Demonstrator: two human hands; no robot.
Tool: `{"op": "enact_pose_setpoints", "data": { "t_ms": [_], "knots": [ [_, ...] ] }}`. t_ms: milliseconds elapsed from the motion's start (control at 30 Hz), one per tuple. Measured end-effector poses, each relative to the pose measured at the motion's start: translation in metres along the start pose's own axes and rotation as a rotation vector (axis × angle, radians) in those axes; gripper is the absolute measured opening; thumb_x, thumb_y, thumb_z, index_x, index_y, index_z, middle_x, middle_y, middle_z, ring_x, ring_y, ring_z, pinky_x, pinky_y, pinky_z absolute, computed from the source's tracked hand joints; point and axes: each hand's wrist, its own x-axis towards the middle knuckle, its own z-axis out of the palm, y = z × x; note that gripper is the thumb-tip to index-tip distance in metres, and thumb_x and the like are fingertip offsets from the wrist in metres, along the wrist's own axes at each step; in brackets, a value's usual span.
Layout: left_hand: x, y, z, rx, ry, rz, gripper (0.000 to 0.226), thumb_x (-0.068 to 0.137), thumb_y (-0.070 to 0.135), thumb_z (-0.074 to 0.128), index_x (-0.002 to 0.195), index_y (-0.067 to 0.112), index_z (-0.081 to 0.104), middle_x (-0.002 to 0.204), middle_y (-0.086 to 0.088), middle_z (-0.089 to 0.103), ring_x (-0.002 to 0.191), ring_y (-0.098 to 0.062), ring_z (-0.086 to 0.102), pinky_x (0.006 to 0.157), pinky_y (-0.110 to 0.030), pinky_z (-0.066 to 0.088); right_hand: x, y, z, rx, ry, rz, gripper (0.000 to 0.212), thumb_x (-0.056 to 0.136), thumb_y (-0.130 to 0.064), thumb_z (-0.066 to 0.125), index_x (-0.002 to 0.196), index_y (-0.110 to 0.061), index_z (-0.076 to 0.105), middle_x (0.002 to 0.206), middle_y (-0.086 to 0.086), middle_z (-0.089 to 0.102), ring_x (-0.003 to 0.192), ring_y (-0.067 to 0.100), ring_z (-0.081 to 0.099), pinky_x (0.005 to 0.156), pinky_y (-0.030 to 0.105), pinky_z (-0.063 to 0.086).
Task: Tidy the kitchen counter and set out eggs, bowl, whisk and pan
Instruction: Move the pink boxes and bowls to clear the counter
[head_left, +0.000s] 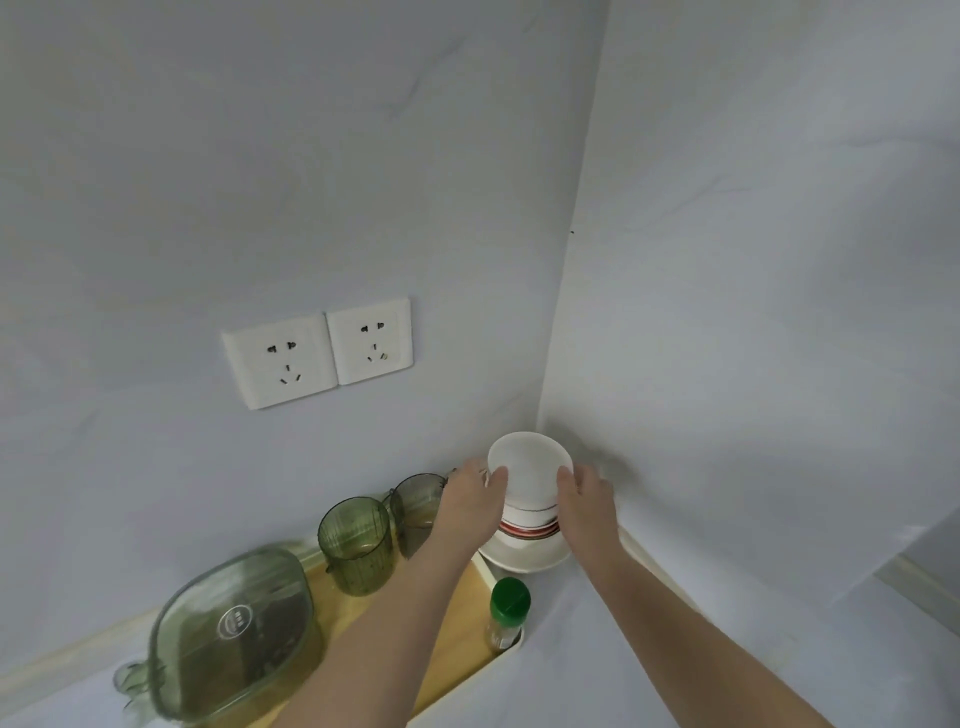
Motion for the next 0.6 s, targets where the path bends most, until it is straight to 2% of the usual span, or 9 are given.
{"op": "enact_pose_setpoints", "data": {
  "t_ms": [67, 133, 167, 233, 300, 367, 467, 600],
  "knots": [
    [-0.024, -0.011, -0.012, -0.065, 0.044, 0.082, 0.027, 0.099, 0.033, 0.042, 0.112, 0.013, 0.056, 0.104, 0.000, 0.060, 0.104, -0.025, 0.056, 0.074, -0.027, 0.040, -0.021, -0.007, -0.003, -0.034, 0.099, -0.064, 0.036, 0.097, -0.029, 0.042, 0.126, -0.010, 0.052, 0.118, 0.013, 0.053, 0.113, 0.031, 0.046, 0.092, 0.038, 0.038],
    [-0.054, -0.025, -0.028, -0.109, 0.081, 0.123, 0.015, 0.098, 0.030, 0.043, 0.089, 0.024, 0.055, 0.084, 0.010, 0.052, 0.086, -0.019, 0.054, 0.067, -0.026, 0.041, -0.050, -0.020, -0.004, 0.000, 0.140, -0.137, 0.041, 0.098, -0.026, 0.044, 0.135, -0.010, 0.048, 0.126, 0.012, 0.051, 0.121, 0.028, 0.044, 0.098, 0.037, 0.036],
    [-0.070, -0.032, -0.035, -0.133, 0.095, 0.127, 0.013, 0.098, 0.029, 0.044, 0.092, 0.026, 0.055, 0.087, 0.011, 0.053, 0.087, -0.015, 0.053, 0.070, -0.027, 0.044, -0.065, -0.026, -0.003, 0.047, 0.123, -0.163, 0.041, 0.098, -0.025, 0.044, 0.136, -0.010, 0.046, 0.130, 0.011, 0.049, 0.124, 0.027, 0.043, 0.100, 0.035, 0.035],
    [-0.104, -0.052, -0.055, -0.170, 0.146, 0.099, 0.020, 0.098, 0.028, 0.045, 0.114, 0.024, 0.057, 0.105, 0.011, 0.057, 0.099, -0.009, 0.053, 0.081, -0.022, 0.040, -0.098, -0.041, 0.002, 0.169, 0.046, -0.201, 0.038, 0.098, -0.023, 0.045, 0.134, -0.012, 0.047, 0.133, 0.008, 0.045, 0.123, 0.022, 0.043, 0.100, 0.029, 0.034],
    [-0.133, -0.070, -0.074, -0.203, 0.190, 0.075, 0.026, 0.098, 0.026, 0.047, 0.120, 0.019, 0.059, 0.112, 0.007, 0.062, 0.102, -0.010, 0.057, 0.082, -0.019, 0.040, -0.131, -0.053, 0.010, 0.240, -0.032, -0.256, 0.036, 0.098, -0.025, 0.046, 0.131, -0.012, 0.049, 0.127, 0.002, 0.045, 0.118, 0.017, 0.046, 0.100, 0.028, 0.036],
    [-0.163, -0.085, -0.092, -0.234, 0.239, 0.072, 0.024, 0.098, 0.025, 0.048, 0.117, 0.020, 0.062, 0.107, 0.008, 0.064, 0.098, -0.007, 0.059, 0.079, -0.014, 0.043, -0.167, -0.064, 0.017, 0.243, -0.106, -0.322, 0.033, 0.098, -0.023, 0.047, 0.129, -0.013, 0.051, 0.122, -0.003, 0.047, 0.118, 0.015, 0.048, 0.102, 0.030, 0.038],
    [-0.233, -0.114, -0.134, -0.292, 0.360, 0.055, 0.017, 0.097, 0.020, 0.050, 0.105, 0.025, 0.064, 0.099, 0.016, 0.065, 0.093, -0.002, 0.059, 0.077, -0.007, 0.042, -0.241, -0.082, 0.034, 0.260, -0.262, -0.388, 0.028, 0.098, -0.017, 0.048, 0.125, -0.016, 0.054, 0.121, -0.004, 0.054, 0.111, 0.009, 0.052, 0.093, 0.021, 0.039],
    [-0.327, -0.149, -0.175, -0.338, 0.473, 0.013, 0.020, 0.096, 0.019, 0.050, 0.096, 0.034, 0.062, 0.098, 0.016, 0.067, 0.095, -0.004, 0.062, 0.084, -0.023, 0.049, -0.335, -0.099, 0.049, 0.285, -0.484, -0.453, 0.024, 0.098, -0.018, 0.048, 0.120, -0.022, 0.056, 0.117, -0.014, 0.057, 0.106, -0.007, 0.053, 0.084, 0.010, 0.040]
  ]
}}
